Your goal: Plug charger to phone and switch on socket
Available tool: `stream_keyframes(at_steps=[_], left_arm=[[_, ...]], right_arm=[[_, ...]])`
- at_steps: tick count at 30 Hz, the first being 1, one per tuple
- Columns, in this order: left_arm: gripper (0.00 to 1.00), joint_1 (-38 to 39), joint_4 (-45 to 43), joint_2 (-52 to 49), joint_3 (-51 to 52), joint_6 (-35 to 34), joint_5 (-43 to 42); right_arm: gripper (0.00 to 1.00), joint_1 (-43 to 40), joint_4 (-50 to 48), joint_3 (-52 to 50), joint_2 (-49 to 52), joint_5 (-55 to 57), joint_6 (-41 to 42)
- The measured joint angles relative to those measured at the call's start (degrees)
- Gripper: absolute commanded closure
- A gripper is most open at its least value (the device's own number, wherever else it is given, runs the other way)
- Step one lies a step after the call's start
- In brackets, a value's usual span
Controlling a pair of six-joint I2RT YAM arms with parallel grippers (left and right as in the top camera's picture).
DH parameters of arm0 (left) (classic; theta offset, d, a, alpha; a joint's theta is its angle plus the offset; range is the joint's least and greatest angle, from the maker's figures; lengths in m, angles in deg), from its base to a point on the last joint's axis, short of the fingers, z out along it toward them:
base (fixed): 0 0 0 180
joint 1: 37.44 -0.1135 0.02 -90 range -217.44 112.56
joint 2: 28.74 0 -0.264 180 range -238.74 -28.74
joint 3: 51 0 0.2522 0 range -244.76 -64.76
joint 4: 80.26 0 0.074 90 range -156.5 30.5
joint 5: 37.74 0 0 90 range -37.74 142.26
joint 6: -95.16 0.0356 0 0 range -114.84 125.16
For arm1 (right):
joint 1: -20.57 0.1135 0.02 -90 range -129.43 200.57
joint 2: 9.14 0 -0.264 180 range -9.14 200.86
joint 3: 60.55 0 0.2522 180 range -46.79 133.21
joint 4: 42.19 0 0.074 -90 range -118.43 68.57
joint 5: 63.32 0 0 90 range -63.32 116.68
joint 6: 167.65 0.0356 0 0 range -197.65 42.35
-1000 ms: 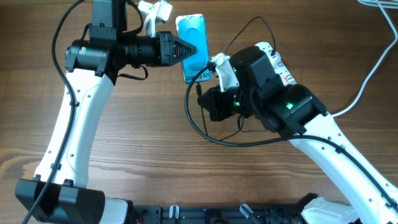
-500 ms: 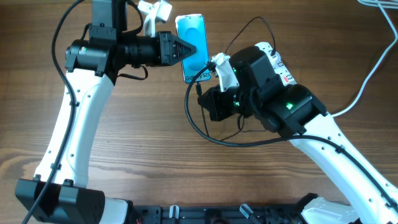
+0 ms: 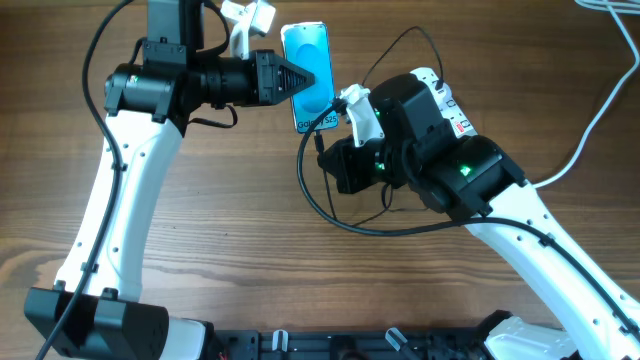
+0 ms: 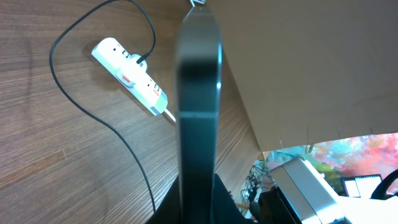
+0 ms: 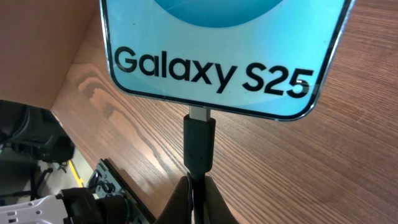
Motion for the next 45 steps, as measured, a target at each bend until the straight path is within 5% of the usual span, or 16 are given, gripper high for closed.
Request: stream_keyframes(at_steps=[45], left_arm=[[0.96,-0.59,-0.11,0.00,-0.07,0.02,-0.17]], right_arm=[[0.95,0.59,-1.64,-0.28,0.00,3.80,0.68]])
